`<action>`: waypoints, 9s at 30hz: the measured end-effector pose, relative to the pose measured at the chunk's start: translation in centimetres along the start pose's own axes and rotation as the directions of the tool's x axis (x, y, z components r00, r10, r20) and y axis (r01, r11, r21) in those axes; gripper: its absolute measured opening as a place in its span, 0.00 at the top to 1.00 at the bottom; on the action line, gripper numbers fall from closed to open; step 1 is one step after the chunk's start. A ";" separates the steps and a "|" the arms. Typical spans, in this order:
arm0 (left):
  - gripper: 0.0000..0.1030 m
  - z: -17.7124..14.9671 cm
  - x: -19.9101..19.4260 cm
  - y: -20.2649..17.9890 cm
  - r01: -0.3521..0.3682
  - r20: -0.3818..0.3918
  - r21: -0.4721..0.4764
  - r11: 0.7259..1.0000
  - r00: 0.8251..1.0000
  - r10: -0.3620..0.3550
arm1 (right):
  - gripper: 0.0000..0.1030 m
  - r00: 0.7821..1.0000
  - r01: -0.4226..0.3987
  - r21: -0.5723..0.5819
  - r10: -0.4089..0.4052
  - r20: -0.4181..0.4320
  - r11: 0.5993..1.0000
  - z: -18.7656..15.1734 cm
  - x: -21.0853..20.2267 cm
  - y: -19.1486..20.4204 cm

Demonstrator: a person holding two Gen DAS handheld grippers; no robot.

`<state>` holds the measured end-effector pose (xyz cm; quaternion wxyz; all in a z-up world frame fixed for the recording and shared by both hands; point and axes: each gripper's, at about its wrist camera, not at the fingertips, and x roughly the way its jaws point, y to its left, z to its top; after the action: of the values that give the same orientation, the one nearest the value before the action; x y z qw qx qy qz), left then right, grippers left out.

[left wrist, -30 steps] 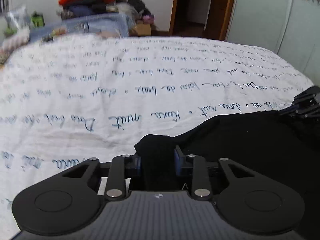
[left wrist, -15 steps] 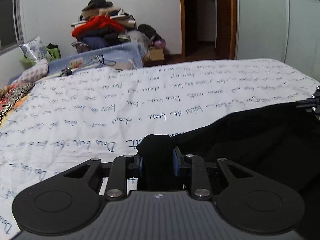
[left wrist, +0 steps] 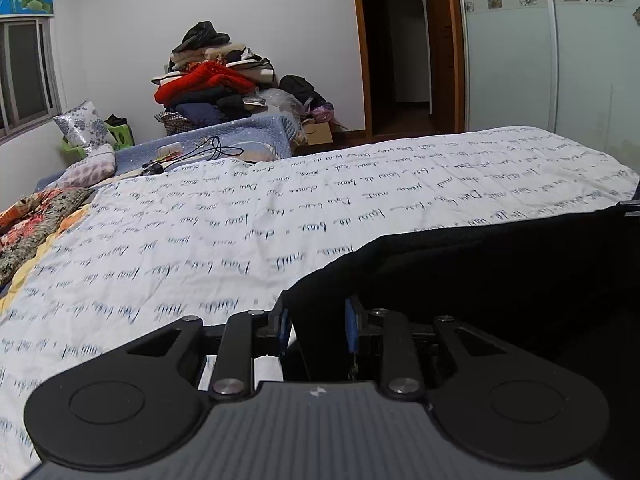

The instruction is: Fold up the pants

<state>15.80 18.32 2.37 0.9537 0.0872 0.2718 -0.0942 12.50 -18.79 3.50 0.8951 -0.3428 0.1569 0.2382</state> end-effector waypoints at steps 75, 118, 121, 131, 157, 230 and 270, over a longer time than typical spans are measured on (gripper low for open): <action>0.72 -11.3 -9.3 1.1 0.031 -0.268 -0.605 0.795 0.933 -0.240 | 0.95 0.985 -0.115 0.000 0.114 -0.132 0.993 -5.2 -11.3 12.4; 0.37 -1.4 -5.0 -28.1 0.509 -0.185 0.142 0.849 0.856 -0.482 | 0.40 0.979 0.143 0.473 -0.053 -0.199 0.869 -9.5 -24.9 0.4; 0.37 -1.5 -4.2 -31.2 0.531 -0.183 0.197 0.824 0.846 -0.501 | 0.39 0.959 0.262 0.525 -0.158 -0.234 0.810 -11.3 -24.3 -1.4; 0.68 -1.9 -1.3 -35.9 0.578 -0.246 0.209 0.788 0.812 -0.530 | 0.38 0.914 0.403 0.610 -0.273 -0.299 0.683 -15.1 -19.0 -6.8; 0.89 -2.2 0.2 -37.0 0.596 -0.229 0.174 0.784 0.798 -0.557 | 0.56 0.763 0.609 0.592 -0.185 -0.620 0.527 -24.1 2.0 -25.1; 0.93 -3.7 -5.7 -29.8 0.679 -0.185 0.091 0.729 0.731 -0.657 | 0.58 0.542 0.788 0.616 -0.484 -0.687 0.007 -31.6 -26.8 -9.4; 0.92 -3.7 -4.8 -26.4 0.534 -0.205 -0.001 0.845 0.827 -0.523 | 0.77 0.940 0.292 0.370 -0.192 -0.284 0.882 -15.8 -20.1 3.3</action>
<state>3.95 -5.81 -1.17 0.8558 0.0442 0.3758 -0.3528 -7.93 -33.93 -0.60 0.9438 -0.1923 0.2652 0.0431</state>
